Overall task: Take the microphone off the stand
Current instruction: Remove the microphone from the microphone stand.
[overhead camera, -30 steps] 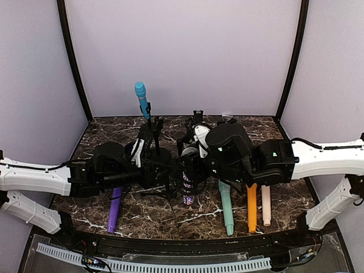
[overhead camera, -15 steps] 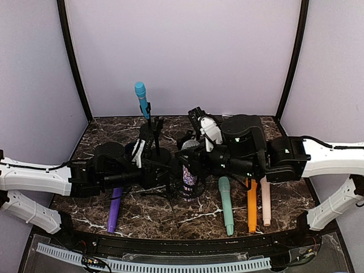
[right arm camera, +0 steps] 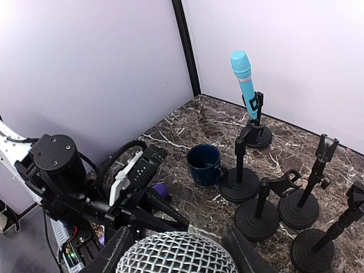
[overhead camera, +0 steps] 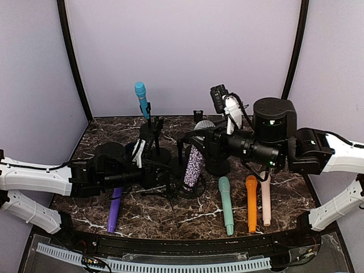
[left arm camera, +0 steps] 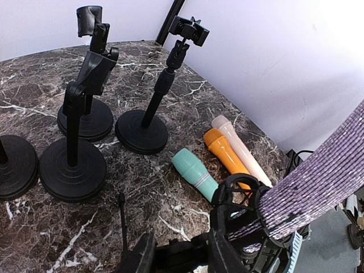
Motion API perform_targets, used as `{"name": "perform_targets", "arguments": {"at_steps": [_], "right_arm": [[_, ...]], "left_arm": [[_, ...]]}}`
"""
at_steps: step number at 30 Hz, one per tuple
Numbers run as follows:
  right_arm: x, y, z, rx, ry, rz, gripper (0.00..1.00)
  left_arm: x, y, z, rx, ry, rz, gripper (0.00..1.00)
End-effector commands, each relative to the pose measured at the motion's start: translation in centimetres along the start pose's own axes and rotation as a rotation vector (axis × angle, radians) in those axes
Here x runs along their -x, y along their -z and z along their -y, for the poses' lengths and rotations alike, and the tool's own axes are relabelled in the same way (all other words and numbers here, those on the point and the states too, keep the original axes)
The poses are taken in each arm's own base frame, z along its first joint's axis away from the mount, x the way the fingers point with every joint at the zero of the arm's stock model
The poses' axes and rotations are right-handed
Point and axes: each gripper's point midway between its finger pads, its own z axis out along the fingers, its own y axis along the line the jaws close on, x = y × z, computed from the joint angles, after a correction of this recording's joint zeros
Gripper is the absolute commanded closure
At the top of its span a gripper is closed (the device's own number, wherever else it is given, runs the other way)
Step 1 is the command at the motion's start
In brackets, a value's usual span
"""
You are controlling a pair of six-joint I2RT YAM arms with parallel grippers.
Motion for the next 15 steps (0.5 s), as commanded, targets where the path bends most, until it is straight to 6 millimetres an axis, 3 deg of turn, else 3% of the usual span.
{"name": "perform_targets", "arguments": {"at_steps": [1,7,15], "right_arm": [[6.8,3.3,0.3,0.010,-0.102,0.210,0.81],[6.8,5.9,3.2,-0.088,-0.128,0.212,0.82],[3.9,9.5,7.9,-0.246,-0.199,0.160,0.82]], "left_arm": [[-6.8,-0.1,-3.6,0.126,-0.034,-0.238,0.67],[-5.1,0.0,-3.2,0.127,-0.052,-0.200,0.66],[-2.1,-0.3,-1.7,0.106,-0.095,-0.155,0.58]]}}
